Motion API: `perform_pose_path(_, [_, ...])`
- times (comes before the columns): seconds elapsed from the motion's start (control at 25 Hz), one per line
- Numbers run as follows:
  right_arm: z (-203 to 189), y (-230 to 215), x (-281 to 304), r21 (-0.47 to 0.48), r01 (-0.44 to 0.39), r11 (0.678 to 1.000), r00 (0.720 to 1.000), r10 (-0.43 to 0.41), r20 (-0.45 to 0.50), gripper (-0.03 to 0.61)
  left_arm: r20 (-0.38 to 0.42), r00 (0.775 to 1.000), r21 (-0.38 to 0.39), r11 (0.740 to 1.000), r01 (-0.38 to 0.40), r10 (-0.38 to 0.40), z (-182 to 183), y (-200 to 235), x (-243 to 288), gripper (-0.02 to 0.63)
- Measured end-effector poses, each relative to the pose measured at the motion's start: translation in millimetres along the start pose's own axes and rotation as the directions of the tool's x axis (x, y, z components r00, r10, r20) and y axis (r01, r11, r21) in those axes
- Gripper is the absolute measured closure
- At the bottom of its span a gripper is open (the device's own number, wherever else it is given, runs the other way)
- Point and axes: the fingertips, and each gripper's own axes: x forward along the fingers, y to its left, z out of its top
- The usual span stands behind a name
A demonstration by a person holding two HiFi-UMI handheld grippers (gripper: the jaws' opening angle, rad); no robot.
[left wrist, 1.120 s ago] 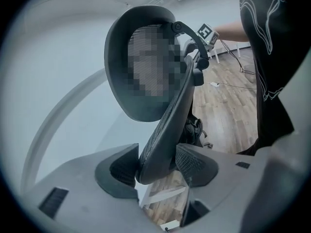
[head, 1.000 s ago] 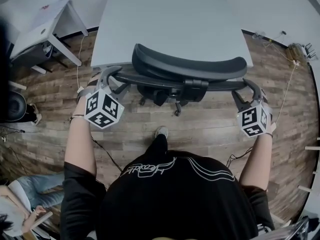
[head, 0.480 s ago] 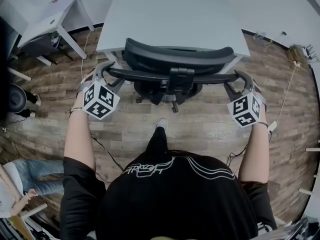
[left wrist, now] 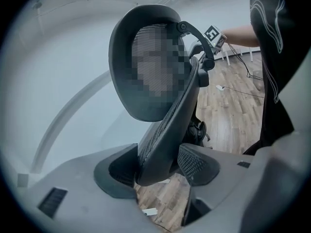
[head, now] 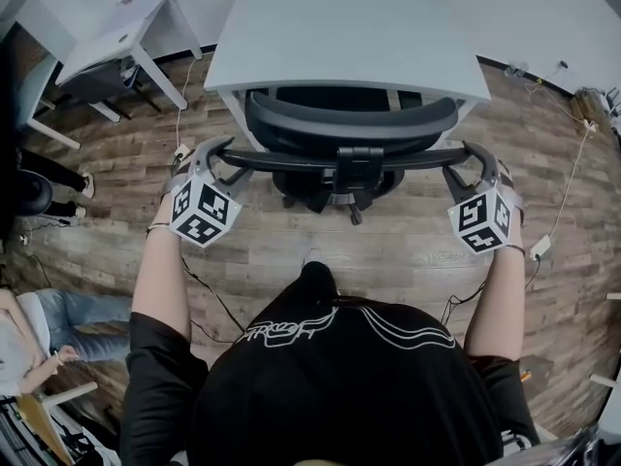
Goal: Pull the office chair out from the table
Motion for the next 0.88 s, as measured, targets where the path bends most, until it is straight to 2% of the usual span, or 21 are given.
perform_pose_path(0.4, [3.4, 7.3, -21.5, 0.017, -0.002, 1.000, 1.000, 0.002, 0.010, 0.311, 0.000, 1.000, -0.025, 1.000, -0.002, 0.002, -0.3, -4.8, -15.8, 0.364])
perform_pose_path(0.88, [-3.9, 59.2, -81.2, 0.050, 0.044, 0.998, 0.997, -0.041, -0.061, 0.311, 0.034, 0.999, 0.001, 1.000, -0.020, 0.020, -12.3, -44.5, -56.4, 0.364])
